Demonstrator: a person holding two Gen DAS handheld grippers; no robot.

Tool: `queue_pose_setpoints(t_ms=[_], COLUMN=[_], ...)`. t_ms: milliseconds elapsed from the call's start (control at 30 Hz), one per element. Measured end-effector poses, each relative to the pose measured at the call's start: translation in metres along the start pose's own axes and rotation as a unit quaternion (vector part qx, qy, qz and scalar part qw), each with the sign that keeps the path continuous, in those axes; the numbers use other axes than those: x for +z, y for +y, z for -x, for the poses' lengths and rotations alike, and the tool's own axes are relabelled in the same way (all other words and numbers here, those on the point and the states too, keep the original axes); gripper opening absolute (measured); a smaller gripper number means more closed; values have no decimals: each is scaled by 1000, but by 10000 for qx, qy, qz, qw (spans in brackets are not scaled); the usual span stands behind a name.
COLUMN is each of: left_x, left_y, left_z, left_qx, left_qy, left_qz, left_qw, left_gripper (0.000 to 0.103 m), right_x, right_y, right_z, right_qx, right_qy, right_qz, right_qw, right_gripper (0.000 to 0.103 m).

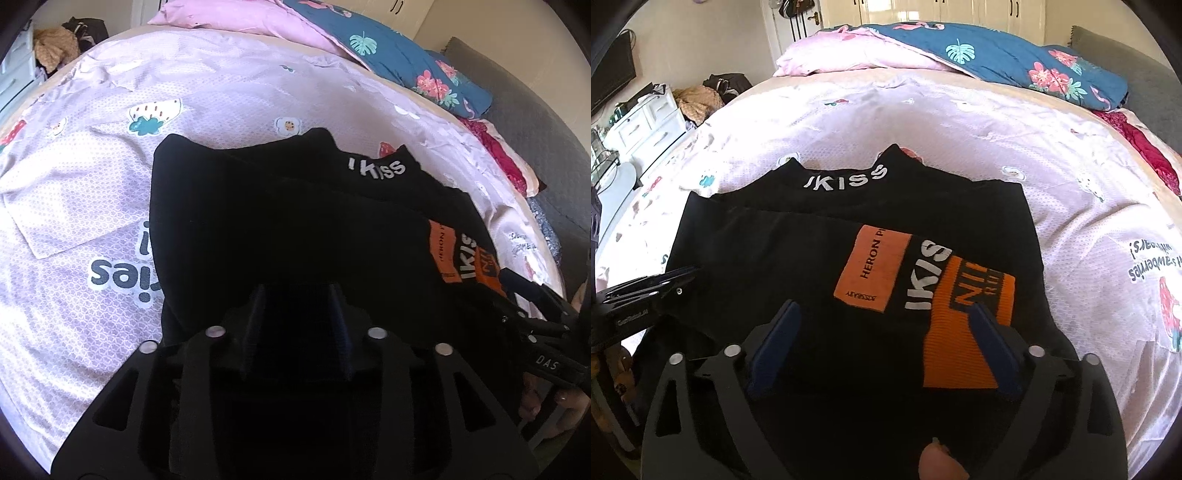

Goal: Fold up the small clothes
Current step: 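Hold the shirt's side edge with the left gripper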

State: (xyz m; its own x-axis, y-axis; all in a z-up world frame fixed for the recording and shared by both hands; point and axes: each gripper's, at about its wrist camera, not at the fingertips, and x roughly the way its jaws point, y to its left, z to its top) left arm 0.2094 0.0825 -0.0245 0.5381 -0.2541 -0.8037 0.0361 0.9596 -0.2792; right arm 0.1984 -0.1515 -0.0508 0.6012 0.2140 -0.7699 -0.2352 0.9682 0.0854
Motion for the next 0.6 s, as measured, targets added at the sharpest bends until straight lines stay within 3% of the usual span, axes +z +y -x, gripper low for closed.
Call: queue_pose_setpoints(t_ms=[267,600], left_x=[1,5], left_y=[-1,2], left_z=[7,18], left_qx=[-13,-35], left_qy=[-57,-225], left_qz=[13,125], left_qw=[10000,9997], left_gripper=[48,90], right_x=[1,4], right_y=[-2,-5], right_z=[7,20], right_qx=[32,12], right_qy=[-69,-182], right_qz=[-103,-217], right_qw=[9999,9996], right_gripper=[97,99])
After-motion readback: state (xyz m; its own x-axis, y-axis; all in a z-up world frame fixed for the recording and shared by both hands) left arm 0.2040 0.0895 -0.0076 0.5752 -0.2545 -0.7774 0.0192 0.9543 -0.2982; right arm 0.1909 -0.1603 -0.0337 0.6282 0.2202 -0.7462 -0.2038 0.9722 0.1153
